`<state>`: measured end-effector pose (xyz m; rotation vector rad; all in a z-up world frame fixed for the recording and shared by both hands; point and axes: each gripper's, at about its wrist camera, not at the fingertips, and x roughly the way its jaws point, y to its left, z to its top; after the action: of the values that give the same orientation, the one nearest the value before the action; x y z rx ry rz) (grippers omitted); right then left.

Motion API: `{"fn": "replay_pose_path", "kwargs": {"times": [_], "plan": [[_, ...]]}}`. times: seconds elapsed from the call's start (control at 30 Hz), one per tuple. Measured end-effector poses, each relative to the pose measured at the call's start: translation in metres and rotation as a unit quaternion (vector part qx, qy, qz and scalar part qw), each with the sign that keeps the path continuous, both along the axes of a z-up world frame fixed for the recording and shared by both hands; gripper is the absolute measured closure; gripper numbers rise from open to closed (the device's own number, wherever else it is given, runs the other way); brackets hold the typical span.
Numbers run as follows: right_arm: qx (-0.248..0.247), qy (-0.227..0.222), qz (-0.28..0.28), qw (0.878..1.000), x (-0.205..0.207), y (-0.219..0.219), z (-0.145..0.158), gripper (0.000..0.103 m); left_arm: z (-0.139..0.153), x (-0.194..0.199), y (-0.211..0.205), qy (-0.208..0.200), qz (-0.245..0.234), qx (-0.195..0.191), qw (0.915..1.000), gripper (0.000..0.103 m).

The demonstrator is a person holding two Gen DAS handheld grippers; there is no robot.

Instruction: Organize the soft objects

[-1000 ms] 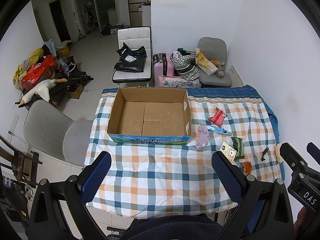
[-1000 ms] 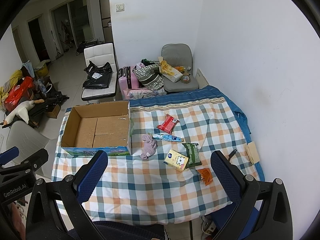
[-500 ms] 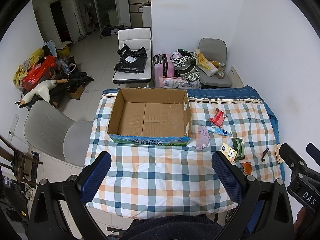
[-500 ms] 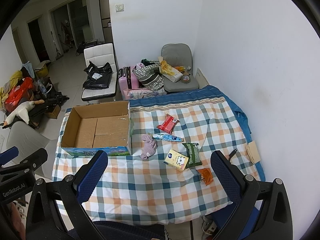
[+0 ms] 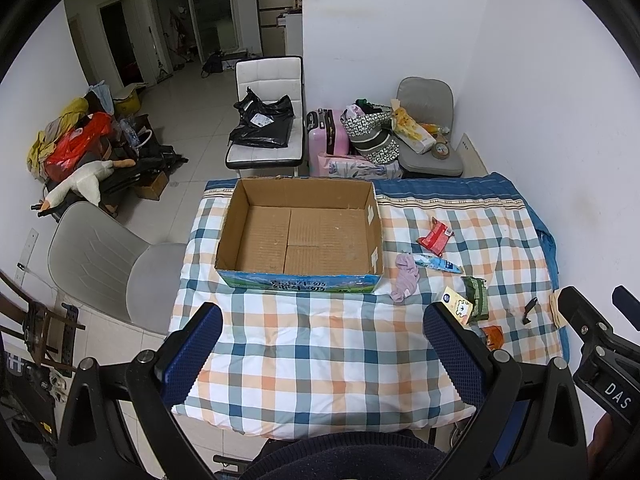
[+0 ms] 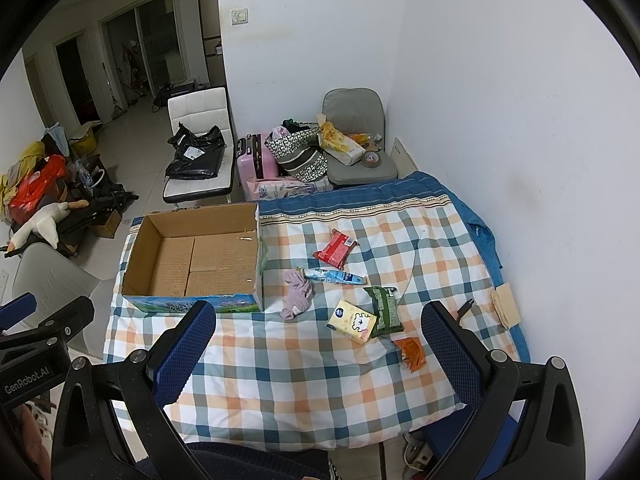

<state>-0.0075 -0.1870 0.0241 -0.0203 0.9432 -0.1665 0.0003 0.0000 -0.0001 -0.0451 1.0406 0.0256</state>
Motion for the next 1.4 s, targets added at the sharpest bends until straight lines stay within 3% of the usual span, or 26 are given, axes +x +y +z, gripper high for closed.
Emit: {"fn": "replay_pose_path", "kwargs": {"times": [0.77,0.93,1.13,1.3,1.4], "plan": [[0.002,-0.002,0.000,1.000,0.000,-0.001,0.001,0.000,0.000,0.000,0.000,-0.003,0.001,0.000,1.0000,0.000],[0.030,0.010,-0.017,0.999,0.011,-0.013,-0.012,0.000,-0.009,0.031,-0.026,0.000,-0.020,-0.003,0.9998,0.000],[0.068,0.043,-0.105,0.991,0.040,-0.092,-0.065,0.000,-0.059,0.096,-0.069,0.031,-0.057,-0.015,0.9978,0.000],[0.115,0.102,-0.182,0.971,0.064,-0.175,-0.144,0.000,-0.129,0.159,-0.121,0.090,-0.112,0.028,0.9892,0.000],[0.148,0.144,-0.198,0.958,0.086,-0.204,-0.201,0.000,-0.168,0.184,-0.153,0.116,-0.141,0.044,0.9823,0.000]]}}
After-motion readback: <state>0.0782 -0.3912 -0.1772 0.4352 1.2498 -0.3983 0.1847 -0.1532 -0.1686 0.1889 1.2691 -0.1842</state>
